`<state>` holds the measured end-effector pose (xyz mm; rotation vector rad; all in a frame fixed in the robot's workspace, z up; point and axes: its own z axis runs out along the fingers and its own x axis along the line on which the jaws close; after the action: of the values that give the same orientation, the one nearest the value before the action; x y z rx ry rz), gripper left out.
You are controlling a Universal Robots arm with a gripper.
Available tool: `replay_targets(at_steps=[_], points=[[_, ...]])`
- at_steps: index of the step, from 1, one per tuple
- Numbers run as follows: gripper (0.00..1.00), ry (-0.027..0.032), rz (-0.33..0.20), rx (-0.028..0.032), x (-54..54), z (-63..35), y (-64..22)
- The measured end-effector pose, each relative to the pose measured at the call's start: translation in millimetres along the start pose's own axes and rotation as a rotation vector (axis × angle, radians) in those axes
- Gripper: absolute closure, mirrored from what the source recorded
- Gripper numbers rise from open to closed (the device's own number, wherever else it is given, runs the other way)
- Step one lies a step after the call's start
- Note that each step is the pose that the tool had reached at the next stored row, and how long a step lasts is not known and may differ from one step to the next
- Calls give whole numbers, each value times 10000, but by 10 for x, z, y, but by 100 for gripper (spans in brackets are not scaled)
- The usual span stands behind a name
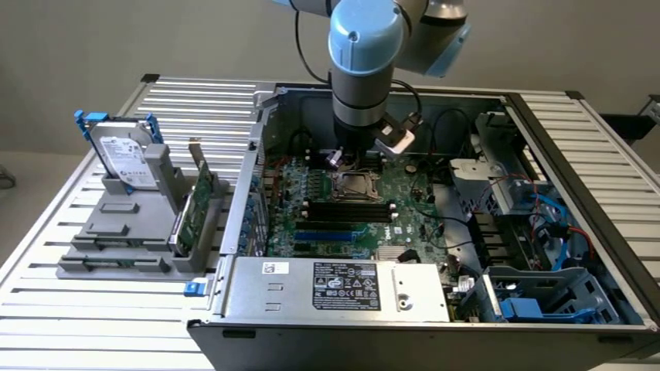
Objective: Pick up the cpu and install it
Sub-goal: 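Install the first cpu locking lever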
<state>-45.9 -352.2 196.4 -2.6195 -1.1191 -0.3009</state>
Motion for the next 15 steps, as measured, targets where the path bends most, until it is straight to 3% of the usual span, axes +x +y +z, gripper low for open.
replay_targets(at_steps=[15], points=[[89, -30, -2, -27, 25, 9, 30]])
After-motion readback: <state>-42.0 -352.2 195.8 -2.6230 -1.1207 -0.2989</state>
